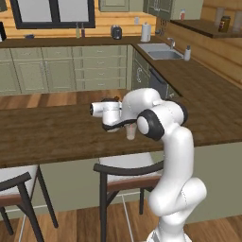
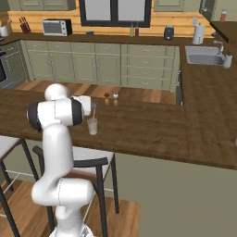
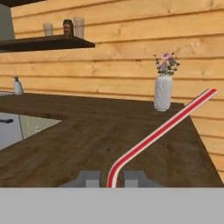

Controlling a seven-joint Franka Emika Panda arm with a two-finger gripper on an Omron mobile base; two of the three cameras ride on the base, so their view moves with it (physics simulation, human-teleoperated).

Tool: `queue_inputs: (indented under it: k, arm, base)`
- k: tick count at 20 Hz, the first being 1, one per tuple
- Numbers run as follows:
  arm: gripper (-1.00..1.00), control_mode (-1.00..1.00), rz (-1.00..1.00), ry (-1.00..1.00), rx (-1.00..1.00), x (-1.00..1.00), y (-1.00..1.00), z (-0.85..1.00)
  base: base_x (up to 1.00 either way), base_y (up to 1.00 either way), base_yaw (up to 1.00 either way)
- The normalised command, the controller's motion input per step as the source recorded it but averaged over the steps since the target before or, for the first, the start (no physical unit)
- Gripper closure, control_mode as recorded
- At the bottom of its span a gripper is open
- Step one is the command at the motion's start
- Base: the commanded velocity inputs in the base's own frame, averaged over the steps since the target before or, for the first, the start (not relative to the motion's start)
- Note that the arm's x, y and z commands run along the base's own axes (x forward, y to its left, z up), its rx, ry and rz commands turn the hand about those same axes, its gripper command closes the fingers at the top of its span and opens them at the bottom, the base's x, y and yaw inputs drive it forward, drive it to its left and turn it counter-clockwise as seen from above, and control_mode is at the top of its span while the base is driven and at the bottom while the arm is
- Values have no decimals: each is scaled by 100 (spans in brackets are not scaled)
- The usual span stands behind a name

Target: Take a straw from the drawer in front and place it inside the glass cup on the dining counter.

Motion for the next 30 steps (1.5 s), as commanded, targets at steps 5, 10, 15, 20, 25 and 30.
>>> queue_inputs:
  k: [5,10,15,20,25,30]
  arm:
    - [100,-100,0,-2,0,-18,0,-25]
    - [-100,-100,0,-1,0,-15,0,-13]
    - [-100,-100,0,-1,0,-16,0,0]
    - [-100,-100,0,0,1,-10,0,0]
    - [-100,-100,0,0,10,-5,0,0]
    - [-100,-100,0,7,23,0,0,0]
  base:
    - [0,0,0]
    - [0,0,0]
    - [0,0,0]
    - [0,0,0]
    - [0,0,0]
    - [0,0,0]
